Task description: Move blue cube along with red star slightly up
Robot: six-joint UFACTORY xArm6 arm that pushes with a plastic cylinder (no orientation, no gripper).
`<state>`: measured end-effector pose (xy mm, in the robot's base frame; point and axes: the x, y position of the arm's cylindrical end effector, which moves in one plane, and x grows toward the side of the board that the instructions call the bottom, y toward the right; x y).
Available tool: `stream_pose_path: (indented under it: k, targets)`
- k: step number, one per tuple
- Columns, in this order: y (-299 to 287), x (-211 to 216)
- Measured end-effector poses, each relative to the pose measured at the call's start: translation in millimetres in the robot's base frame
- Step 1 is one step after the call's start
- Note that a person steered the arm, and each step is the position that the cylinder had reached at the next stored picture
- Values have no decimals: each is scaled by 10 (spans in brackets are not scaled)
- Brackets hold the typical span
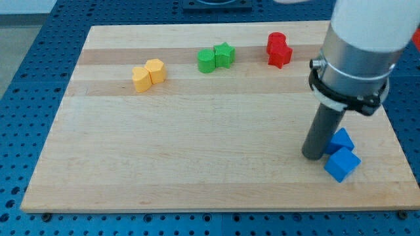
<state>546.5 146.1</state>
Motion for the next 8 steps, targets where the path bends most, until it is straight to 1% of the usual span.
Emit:
stream_pose_path:
  k: [2, 3, 5, 6, 8]
  targets:
    - [34, 161]
    - [176, 163]
    - [252, 163]
    - [30, 163]
    - [-74, -24]
